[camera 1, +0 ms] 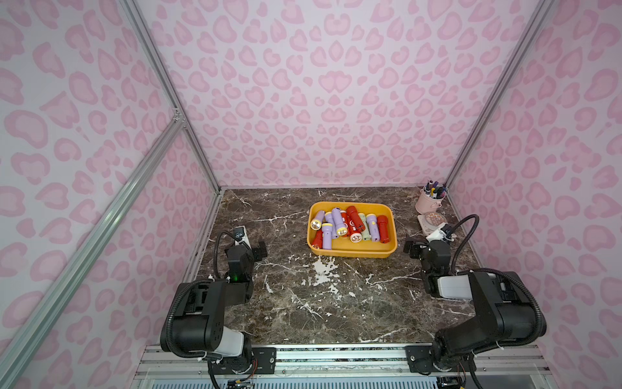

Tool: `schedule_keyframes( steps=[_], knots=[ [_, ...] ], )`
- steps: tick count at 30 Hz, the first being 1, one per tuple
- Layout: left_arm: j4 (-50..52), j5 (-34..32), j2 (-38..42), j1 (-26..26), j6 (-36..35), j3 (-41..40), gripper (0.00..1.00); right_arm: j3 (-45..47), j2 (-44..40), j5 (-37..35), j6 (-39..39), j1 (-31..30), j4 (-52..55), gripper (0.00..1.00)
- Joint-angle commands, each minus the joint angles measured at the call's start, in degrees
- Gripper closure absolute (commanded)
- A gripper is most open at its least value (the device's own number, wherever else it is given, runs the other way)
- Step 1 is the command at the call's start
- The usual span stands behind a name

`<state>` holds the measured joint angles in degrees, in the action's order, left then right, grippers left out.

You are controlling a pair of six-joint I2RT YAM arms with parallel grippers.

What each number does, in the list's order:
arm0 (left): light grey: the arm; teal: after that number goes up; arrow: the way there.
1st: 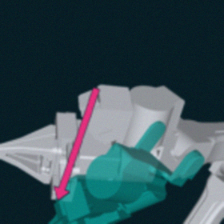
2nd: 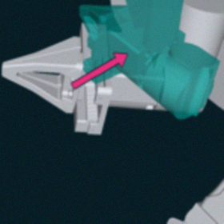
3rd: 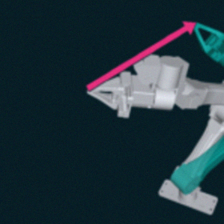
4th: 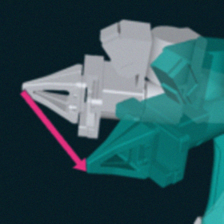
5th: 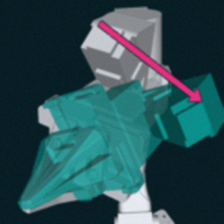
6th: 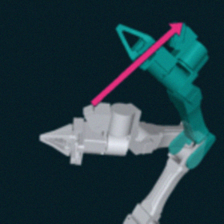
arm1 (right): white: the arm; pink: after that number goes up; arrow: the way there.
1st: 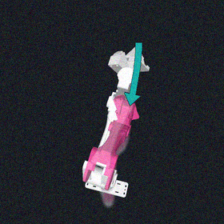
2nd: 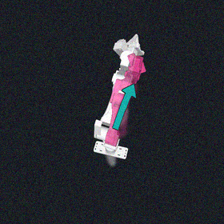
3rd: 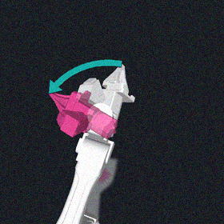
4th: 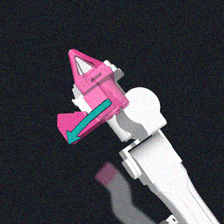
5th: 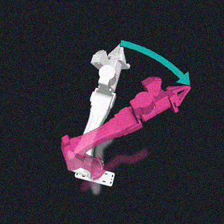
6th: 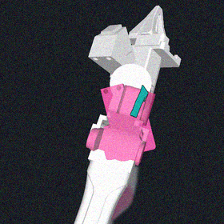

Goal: Put the flashlights into the storage boxes
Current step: Reset both arms

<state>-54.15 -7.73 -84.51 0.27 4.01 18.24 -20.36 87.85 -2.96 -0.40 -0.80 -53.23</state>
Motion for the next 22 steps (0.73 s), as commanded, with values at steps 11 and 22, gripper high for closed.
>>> schedule_keyframes(
  steps=[11,22],
  knots=[
    [-1.41,2.19,-0.51,0.23,-1.11,1.22,0.03,-0.19,0.33,-0.08,0.22,0.18,-0.44,0.0],
    [-1.61,2.74,-0.18,0.54,-1.02,0.96,0.03,-0.18,0.17,-0.11,0.13,0.16,-0.21,0.0]
  ],
)
